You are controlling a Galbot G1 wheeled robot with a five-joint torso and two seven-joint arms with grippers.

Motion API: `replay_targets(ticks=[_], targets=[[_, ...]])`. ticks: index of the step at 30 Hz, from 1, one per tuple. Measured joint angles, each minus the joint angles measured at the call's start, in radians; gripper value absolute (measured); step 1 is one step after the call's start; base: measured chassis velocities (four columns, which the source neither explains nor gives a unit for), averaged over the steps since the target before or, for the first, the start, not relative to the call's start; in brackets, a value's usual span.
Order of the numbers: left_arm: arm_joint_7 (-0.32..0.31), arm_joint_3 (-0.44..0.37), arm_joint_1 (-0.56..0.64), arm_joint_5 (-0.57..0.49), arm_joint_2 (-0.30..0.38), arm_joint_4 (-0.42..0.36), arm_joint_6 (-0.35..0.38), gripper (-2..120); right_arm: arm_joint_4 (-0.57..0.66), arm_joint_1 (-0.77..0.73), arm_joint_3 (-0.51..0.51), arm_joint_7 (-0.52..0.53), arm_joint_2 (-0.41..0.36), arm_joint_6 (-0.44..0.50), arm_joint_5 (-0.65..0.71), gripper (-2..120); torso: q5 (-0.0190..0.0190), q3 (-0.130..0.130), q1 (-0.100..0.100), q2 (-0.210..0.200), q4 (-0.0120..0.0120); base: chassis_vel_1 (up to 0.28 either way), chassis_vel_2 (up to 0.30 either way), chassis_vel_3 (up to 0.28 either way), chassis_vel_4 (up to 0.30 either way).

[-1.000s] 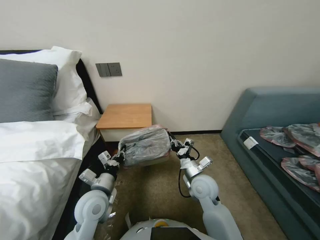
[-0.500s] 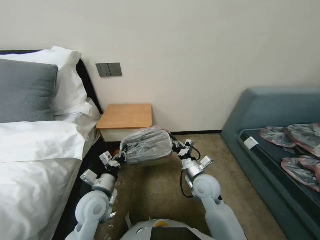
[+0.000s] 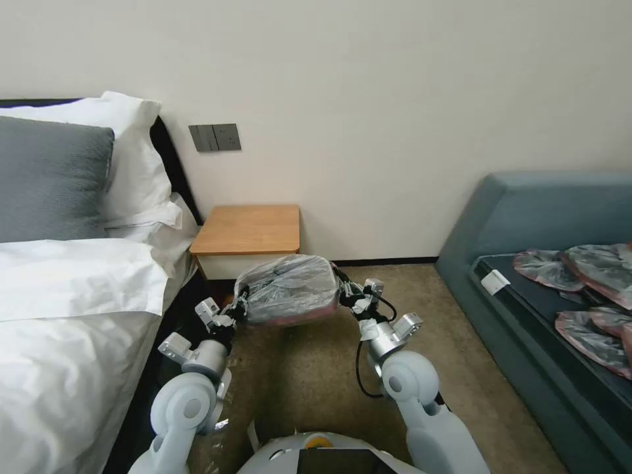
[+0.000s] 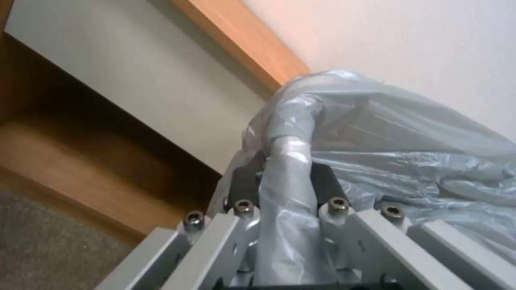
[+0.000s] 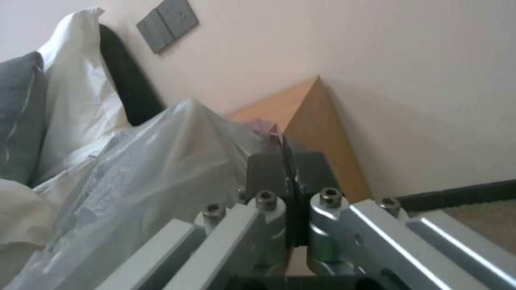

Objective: Pick up the garbage bag from the table and place it over the trash can.

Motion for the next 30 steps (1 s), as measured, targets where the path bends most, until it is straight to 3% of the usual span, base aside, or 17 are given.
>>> replay_targets(ticks=[16, 30], targets=[[0.042, -0.011, 0.010, -0.034, 0.012, -0.021, 0.000, 6, -0.073, 0.037, 0.002, 0.008, 0.004, 0.002, -0.002, 0, 0.0001, 0.000, 0.000, 0.000, 0.0001, 0.000, 0.000, 0.000, 0.000], [0.037, -0.023, -0.019, -0.127, 0.012, -0.016, -0.004, 7, -0.137, 0.036, 0.007, -0.058, 0.007, 0.064, -0.132, 8, 0.0000, 0.000, 0.000, 0.000, 0.0000, 0.000, 0.000, 0.000, 0.000]])
